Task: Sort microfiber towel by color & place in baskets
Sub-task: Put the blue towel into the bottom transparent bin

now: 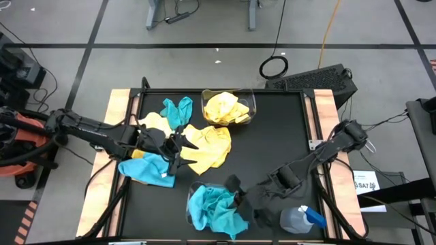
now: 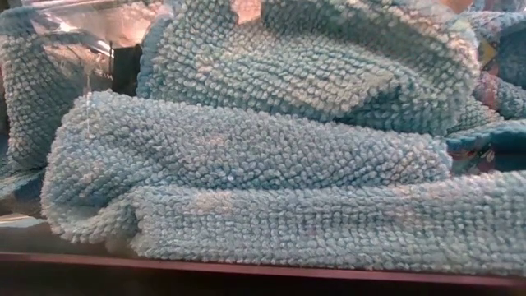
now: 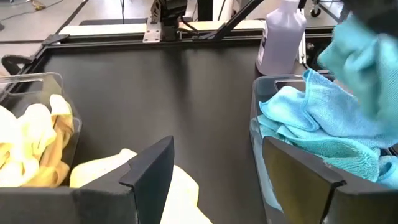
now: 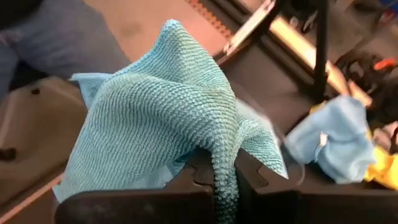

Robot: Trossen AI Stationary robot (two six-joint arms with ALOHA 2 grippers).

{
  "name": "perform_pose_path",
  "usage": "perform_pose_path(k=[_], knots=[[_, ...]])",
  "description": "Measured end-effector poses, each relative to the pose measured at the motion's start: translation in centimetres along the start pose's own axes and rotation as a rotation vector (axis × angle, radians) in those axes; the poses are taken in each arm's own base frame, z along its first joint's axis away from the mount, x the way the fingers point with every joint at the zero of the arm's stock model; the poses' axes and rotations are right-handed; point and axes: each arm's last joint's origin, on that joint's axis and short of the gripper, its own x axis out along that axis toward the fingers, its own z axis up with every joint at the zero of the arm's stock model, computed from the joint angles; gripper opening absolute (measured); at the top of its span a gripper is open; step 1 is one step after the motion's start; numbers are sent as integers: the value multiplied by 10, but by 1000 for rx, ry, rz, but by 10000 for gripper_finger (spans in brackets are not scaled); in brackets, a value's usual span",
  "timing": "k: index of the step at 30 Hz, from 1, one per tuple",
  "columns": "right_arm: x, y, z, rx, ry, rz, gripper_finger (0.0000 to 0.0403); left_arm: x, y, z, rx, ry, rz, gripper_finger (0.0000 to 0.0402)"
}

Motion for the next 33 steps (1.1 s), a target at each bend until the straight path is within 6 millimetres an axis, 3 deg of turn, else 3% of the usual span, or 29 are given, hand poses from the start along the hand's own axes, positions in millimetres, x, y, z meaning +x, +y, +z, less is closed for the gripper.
perform_pose_path(k=[11,21,33], knots=[[48,-21,-33,73,125,-24,4,5,-17,-7,9,49,-6,251],[101,-21,-68,157,163,127,4,21,-25,-18,40,131,19,251],[136,-25,-104,304,215,257,18,38,-26,-29,56,198,63,251]])
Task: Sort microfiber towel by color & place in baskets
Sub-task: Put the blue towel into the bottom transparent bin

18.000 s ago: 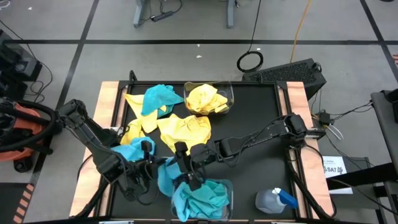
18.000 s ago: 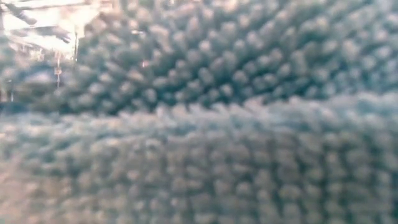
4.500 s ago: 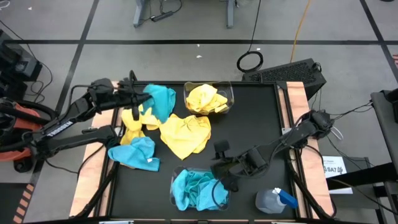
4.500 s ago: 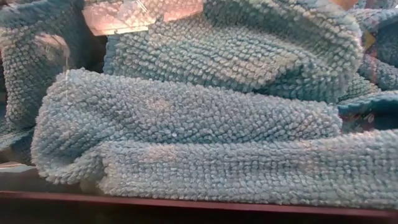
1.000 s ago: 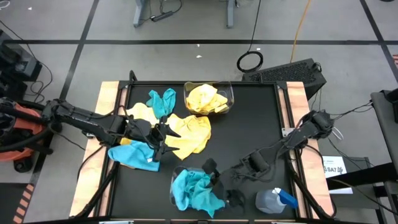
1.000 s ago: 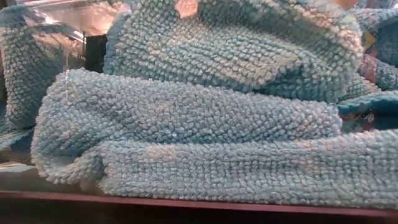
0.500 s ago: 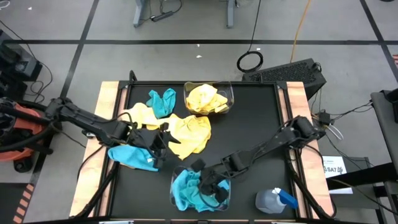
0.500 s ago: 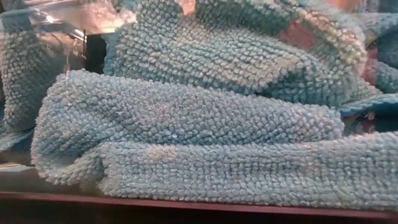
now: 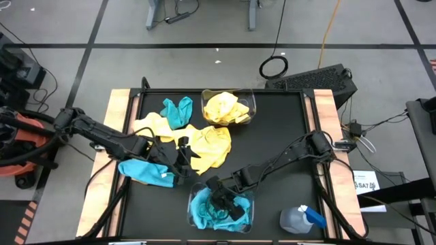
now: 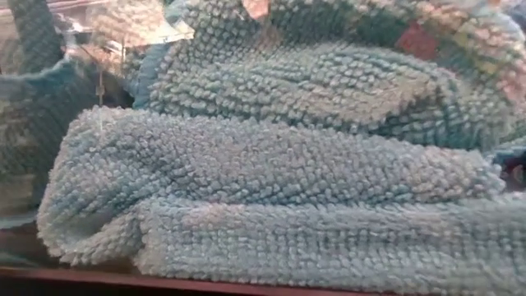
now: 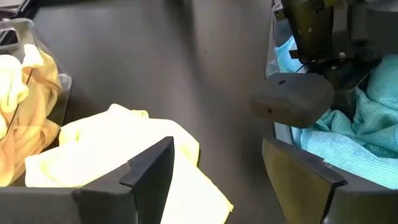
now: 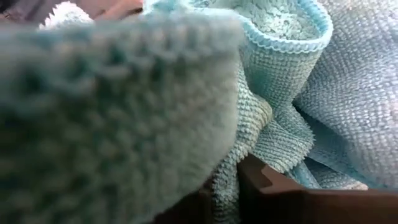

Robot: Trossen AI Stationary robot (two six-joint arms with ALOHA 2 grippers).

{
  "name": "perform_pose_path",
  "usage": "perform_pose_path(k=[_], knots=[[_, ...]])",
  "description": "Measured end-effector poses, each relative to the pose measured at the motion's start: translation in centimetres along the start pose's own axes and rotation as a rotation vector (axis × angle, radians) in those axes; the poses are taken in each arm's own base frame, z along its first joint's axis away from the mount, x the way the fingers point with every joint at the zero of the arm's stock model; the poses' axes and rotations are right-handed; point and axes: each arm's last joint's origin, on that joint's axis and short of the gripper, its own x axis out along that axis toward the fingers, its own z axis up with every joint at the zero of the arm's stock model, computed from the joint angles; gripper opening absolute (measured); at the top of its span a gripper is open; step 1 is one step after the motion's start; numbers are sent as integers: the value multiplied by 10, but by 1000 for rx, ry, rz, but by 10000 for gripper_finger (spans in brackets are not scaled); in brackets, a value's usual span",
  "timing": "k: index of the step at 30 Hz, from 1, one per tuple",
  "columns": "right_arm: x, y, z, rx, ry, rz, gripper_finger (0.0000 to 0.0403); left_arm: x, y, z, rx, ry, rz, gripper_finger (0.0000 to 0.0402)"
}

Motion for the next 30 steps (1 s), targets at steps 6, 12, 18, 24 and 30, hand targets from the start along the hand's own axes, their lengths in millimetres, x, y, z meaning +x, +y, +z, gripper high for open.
perform_pose_path(k=[6,12,18,24,30], knots=[[0,-3,-1,14,3,-4,34,1,0,0,0,1,2,251],[-17,0,7,-8,-20,-20,68,1,0,0,0,1,5,251],[-44,5,18,-24,-51,-54,128,1,0,0,1,3,6,251],[-76,14,30,-38,-109,-63,191,1,0,-1,3,6,7,251],[-102,26,38,-58,-150,-61,228,1,0,-1,10,9,7,251]])
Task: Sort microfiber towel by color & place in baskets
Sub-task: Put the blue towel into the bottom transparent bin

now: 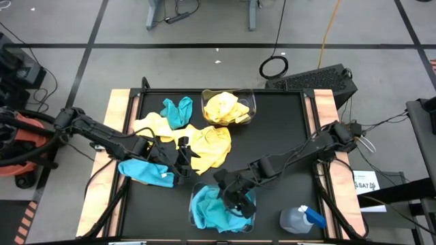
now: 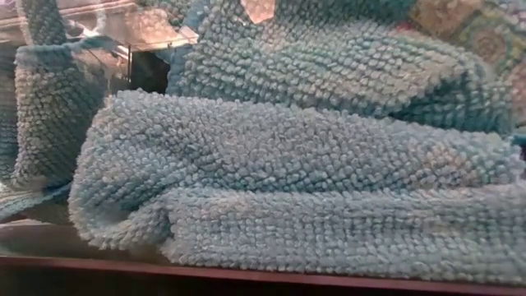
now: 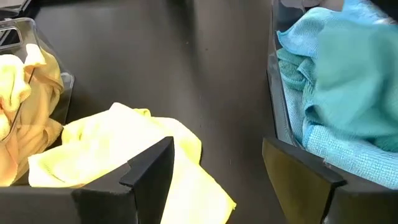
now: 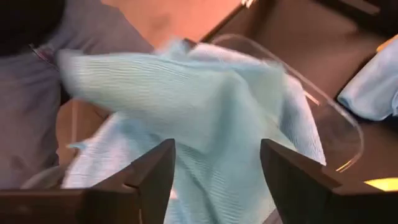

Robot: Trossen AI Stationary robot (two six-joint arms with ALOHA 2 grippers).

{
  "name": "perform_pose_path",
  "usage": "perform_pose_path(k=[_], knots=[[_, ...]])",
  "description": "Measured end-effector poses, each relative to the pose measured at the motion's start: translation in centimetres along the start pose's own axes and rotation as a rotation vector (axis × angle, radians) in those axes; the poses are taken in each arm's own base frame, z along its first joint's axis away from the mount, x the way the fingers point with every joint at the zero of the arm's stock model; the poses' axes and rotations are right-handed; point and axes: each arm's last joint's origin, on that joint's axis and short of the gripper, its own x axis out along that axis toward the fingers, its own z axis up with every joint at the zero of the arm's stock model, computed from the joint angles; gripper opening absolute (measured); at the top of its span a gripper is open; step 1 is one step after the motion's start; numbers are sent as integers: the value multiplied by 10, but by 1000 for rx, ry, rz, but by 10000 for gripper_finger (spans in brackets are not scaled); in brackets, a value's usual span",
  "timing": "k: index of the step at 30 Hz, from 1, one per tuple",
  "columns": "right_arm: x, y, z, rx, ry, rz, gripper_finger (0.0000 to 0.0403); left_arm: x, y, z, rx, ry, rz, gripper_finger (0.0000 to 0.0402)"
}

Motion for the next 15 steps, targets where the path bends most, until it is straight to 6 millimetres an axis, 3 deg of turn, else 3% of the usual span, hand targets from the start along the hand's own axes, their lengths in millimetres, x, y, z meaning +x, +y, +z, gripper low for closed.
perform_pose_path(k=[9,15], knots=[[-24,11,9,-18,-15,-35,235,1,5,-3,-2,31,28,251],[-21,15,18,-81,-105,-35,224,2,10,-3,3,34,43,251]])
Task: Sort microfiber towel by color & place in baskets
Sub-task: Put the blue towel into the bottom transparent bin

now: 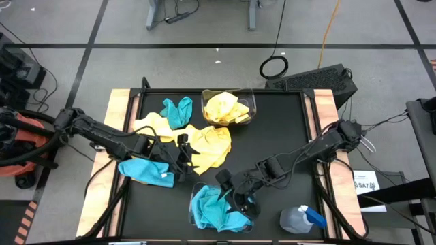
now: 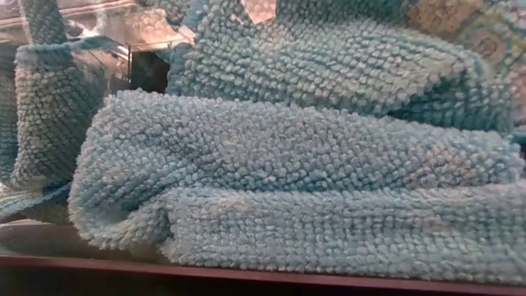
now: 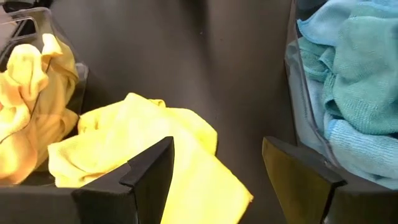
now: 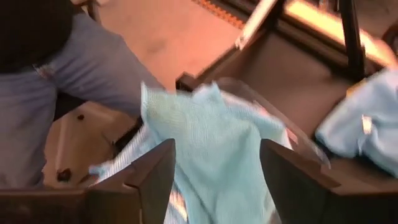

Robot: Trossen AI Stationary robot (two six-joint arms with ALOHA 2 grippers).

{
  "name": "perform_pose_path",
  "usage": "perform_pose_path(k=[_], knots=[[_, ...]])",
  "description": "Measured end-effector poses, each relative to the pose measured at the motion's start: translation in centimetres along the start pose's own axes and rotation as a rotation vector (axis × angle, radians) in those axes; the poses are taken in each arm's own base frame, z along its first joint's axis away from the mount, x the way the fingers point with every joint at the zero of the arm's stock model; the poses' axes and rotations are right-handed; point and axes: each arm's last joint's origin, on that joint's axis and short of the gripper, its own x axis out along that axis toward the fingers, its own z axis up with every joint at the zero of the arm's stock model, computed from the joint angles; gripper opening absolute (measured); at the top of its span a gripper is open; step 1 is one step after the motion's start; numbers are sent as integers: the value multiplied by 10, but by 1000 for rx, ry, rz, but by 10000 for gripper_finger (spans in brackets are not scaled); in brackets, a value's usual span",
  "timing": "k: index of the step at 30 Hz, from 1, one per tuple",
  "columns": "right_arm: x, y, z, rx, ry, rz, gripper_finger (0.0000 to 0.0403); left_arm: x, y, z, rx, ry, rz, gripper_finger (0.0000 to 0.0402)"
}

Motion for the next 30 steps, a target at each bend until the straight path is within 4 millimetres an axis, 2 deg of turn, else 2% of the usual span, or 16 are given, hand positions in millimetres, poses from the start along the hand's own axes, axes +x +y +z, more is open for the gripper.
perform_pose_path(k=[8,17,21,25,30], knots=[[31,6,-11,-51,7,96,161,1,3,0,-6,1,9,251],[76,5,-36,-54,30,182,59,0,3,0,-8,0,8,251],[96,1,-55,10,95,190,23,0,3,0,-28,1,8,251],[115,-2,-74,69,147,191,4,0,3,0,-34,5,8,251],[127,-4,-87,125,184,192,10,0,3,-3,-54,30,10,251]])
